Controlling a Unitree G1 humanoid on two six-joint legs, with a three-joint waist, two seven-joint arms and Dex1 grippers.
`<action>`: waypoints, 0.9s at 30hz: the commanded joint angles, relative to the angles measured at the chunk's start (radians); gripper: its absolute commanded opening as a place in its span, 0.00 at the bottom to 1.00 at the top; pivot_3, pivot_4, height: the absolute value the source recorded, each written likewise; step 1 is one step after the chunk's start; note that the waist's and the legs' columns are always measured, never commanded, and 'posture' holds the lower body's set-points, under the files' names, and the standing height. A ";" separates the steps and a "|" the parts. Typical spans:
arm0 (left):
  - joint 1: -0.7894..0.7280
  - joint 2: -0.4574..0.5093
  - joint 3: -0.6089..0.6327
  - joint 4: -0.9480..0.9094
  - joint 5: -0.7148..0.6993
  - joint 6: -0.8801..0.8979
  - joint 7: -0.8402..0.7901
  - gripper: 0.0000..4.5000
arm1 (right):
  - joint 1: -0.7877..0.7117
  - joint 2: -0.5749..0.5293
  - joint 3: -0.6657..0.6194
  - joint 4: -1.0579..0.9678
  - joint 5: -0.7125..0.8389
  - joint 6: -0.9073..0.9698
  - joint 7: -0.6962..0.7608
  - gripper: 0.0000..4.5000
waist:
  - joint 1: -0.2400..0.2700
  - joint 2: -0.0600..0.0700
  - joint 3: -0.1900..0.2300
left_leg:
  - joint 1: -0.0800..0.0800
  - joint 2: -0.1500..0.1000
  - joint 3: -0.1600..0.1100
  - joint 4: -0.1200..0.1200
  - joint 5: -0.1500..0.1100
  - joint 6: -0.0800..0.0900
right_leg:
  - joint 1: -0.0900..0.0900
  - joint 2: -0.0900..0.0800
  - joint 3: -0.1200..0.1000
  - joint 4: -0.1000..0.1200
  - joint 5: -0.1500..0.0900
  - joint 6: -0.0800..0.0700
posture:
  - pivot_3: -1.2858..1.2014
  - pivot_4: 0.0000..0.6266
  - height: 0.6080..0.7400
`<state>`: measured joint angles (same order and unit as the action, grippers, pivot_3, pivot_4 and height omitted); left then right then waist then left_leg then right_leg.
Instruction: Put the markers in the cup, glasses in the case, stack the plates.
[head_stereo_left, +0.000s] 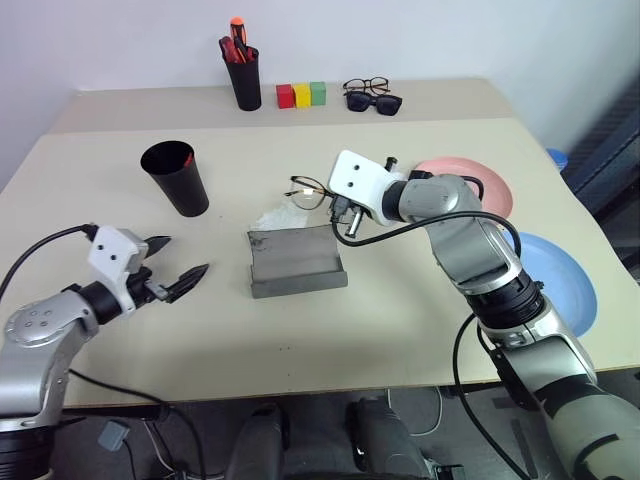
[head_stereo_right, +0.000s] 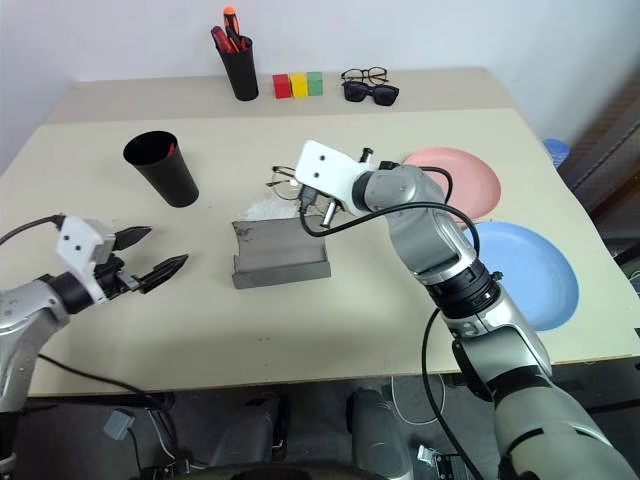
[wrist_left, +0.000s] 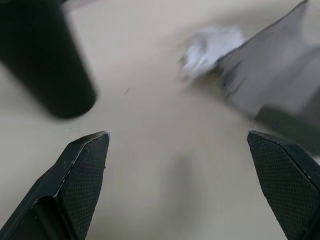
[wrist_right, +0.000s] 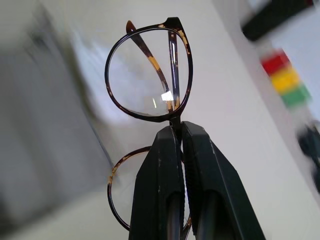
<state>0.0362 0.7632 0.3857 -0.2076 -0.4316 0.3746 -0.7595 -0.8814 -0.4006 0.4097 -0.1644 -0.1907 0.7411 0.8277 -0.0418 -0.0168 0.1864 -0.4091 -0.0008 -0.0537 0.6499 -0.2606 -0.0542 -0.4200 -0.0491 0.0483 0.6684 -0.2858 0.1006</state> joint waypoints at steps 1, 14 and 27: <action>0.004 0.019 0.055 -0.005 -0.006 -0.030 -0.015 1.00 | 0.007 0.046 0.049 -0.076 0.017 0.053 0.002 0.01 | 0.002 0.000 0.000 | 0.000 0.000 0.000 0.000 0.000 0.000 | 0.000 -0.001 -0.001 0.000 0.000 0.000 | 0.52 0.24 1.00; 0.048 -0.001 0.052 -0.088 -0.088 0.048 -0.046 1.00 | 0.076 0.035 0.184 -0.048 -0.056 0.045 -0.052 0.01 | -0.002 0.000 0.000 | 0.000 -0.001 -0.001 0.000 0.000 0.000 | 0.000 -0.001 -0.001 0.000 0.000 0.000 | 0.52 0.24 1.00; 0.046 0.026 0.013 -0.098 -0.120 0.097 -0.118 1.00 | 0.098 -0.016 0.206 -0.099 -0.051 0.079 -0.008 0.01 | -0.002 0.000 0.000 | 0.000 -0.001 -0.001 0.000 0.000 0.000 | 0.001 -0.001 -0.001 0.000 0.000 0.000 | 0.52 0.24 1.00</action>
<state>0.0917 0.7806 0.3971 -0.2863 -0.5540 0.4846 -0.8747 -0.7790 -0.4134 0.6175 -0.2366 -0.2335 0.8257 0.8211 -0.0441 -0.0169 0.1864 -0.4091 -0.0016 -0.0546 0.6499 -0.2606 -0.0541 -0.4195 -0.0500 0.0472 0.6680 -0.2858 0.1005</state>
